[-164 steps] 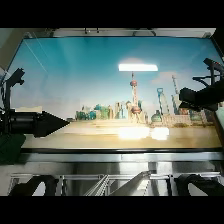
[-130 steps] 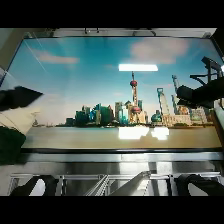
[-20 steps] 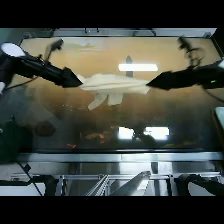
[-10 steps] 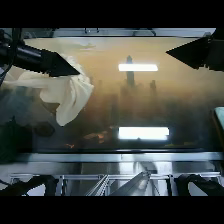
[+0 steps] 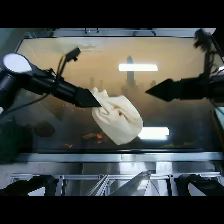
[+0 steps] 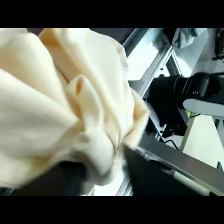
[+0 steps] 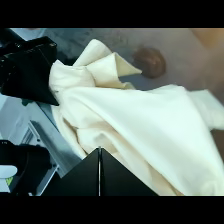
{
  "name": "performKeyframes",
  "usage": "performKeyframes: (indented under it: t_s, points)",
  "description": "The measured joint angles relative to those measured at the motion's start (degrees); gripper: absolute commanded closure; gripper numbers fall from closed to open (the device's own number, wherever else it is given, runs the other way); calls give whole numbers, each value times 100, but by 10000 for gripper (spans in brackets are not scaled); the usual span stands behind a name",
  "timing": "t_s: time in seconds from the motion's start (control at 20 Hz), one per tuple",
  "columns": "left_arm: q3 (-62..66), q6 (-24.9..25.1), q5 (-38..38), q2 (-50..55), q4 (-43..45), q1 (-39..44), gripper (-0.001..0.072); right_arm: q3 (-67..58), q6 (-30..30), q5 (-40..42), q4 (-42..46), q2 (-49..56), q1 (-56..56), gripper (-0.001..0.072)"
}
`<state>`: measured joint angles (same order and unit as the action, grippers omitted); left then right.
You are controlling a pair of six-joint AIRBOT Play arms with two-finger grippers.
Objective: Fold the shirts.
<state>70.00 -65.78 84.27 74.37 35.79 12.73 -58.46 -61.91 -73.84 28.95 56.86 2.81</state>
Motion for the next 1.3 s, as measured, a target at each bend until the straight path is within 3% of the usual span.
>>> performKeyframes:
  t_s: [0.1,0.4,0.45,0.5,0.85,1.05,1.1,1.15,1.2,1.25,1.3]
  points:
    - [-369,81,-238,81,109,-28,-3,522,15,4,39,0,24,386]
    - [-1143,155,-203,321,479,-518,-1,1399,87,284,782,177,46,384]
    - [-1335,155,-208,341,577,-599,-1,1456,81,380,953,293,46,356]
    - [-1528,155,-229,350,632,-658,0,1491,59,479,1071,426,46,275]
    - [-2656,177,-1056,376,785,-785,17,1576,28,903,1333,1764,48,274]
    - [-2855,238,-1587,433,813,-702,18,1582,463,933,726,2280,79,283]
    - [-2844,243,-1676,507,815,-629,38,1582,601,938,490,2358,85,338]
    - [-2800,245,-1749,608,813,-544,227,1582,708,946,297,2406,90,502]
    - [-2723,258,-1801,745,813,-435,409,1582,802,927,131,2441,90,578]
    - [-2625,264,-1834,890,813,-332,546,1582,911,894,-9,2468,92,612]
    - [-2483,264,-1827,1056,813,-225,687,1582,1001,831,-136,2487,92,692]
